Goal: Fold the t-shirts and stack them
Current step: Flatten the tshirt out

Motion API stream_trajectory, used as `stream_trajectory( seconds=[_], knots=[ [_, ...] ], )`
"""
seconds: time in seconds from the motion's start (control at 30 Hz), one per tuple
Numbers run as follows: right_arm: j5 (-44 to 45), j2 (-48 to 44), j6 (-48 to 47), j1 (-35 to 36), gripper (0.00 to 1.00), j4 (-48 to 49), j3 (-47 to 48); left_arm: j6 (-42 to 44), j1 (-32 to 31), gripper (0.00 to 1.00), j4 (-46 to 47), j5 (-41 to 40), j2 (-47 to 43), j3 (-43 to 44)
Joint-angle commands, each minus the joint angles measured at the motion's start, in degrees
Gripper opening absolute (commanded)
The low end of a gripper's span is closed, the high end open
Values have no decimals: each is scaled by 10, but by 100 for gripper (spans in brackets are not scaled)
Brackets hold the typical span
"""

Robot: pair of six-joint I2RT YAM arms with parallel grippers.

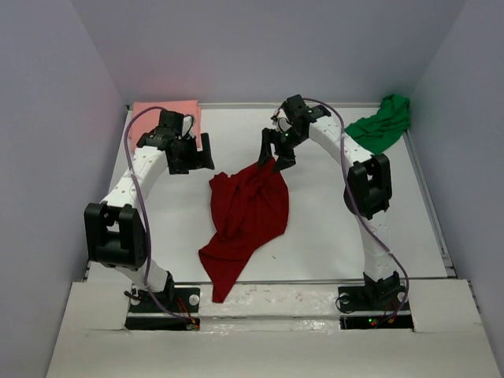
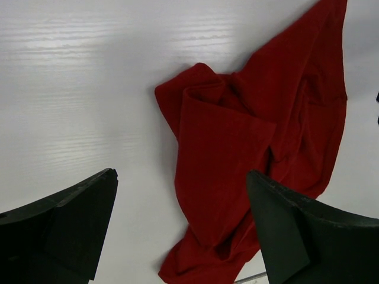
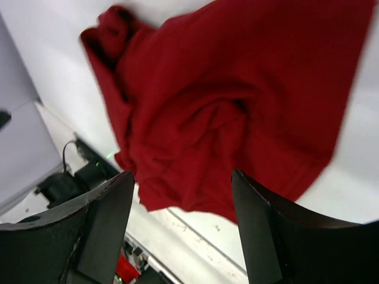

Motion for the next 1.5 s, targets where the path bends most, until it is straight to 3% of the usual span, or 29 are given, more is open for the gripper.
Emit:
stream_trajectory(
  seconds=[0.0, 0.37, 0.97, 1.1, 1.23, 1.47],
  knots=[
    [52, 26, 3, -28, 72, 49, 21, 19, -23, 99, -16, 54, 16, 11],
    [63, 39, -10, -58, 71, 54, 16, 26, -69, 99, -38, 88, 96, 87],
    [57, 22, -8, -86, 71, 78, -22, 46, -166, 94, -40, 9, 203, 163],
    [58, 15, -9, -93, 71, 79, -29, 48, -167, 90, -41, 3, 208, 168],
    [56, 12, -11, -99, 71, 80, -37, 45, -167, 79, -48, -12, 213, 173],
    [53, 14, -13, -104, 71, 82, -43, 45, -166, 75, -55, -28, 208, 174]
  ],
)
